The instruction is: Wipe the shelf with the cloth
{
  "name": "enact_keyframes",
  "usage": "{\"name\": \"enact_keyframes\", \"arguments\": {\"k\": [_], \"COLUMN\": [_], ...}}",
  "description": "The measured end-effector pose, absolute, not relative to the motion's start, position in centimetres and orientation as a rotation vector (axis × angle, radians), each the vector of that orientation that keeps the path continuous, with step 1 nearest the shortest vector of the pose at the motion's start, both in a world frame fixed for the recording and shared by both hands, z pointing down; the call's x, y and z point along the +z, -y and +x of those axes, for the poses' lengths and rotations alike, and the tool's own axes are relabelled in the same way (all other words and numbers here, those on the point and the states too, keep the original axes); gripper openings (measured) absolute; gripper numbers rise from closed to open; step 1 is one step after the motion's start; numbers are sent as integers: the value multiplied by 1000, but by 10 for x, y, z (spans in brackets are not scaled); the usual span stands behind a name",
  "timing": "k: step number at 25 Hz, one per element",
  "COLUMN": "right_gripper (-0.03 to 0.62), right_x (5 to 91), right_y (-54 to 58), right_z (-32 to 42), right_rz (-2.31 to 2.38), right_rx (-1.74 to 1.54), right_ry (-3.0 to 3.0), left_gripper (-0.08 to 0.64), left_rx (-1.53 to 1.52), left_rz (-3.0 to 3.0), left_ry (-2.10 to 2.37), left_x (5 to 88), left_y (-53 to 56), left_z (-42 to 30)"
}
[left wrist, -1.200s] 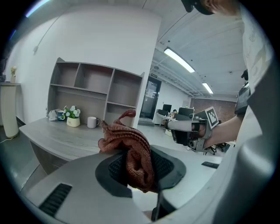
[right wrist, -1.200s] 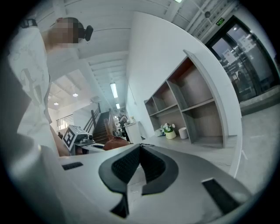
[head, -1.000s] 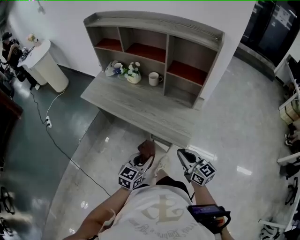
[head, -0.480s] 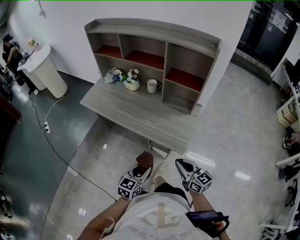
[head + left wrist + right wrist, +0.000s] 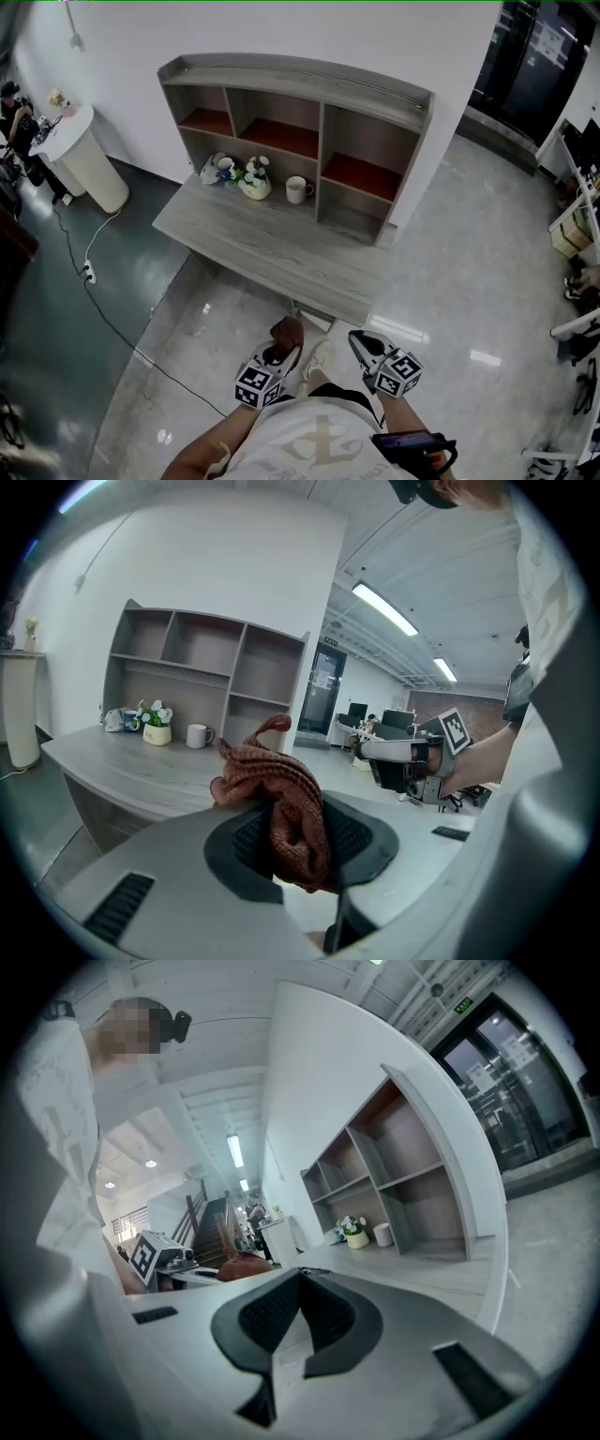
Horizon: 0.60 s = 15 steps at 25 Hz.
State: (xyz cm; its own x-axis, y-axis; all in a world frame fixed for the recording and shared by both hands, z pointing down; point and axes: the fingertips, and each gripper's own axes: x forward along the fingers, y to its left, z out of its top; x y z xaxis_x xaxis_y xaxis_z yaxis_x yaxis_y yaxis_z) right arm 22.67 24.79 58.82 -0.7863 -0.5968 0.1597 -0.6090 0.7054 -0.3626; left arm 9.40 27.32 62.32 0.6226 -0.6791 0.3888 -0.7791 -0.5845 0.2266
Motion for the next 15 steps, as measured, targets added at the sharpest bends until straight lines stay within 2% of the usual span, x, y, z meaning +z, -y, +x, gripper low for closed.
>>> {"name": "enact_keyframes", "arguments": {"k": [15], "right_gripper": [5], "right_x": [581], "right_y": [-164], "right_z": [253], "right_rz": [1125], "right_rx": [610], "right_ry": [2869], "left_gripper": [98], "left_rx": [376], "left_rz": [2527], "left_ry": [1126], "left_x": [611], "left_y": [-177], "left_z": [112]}}
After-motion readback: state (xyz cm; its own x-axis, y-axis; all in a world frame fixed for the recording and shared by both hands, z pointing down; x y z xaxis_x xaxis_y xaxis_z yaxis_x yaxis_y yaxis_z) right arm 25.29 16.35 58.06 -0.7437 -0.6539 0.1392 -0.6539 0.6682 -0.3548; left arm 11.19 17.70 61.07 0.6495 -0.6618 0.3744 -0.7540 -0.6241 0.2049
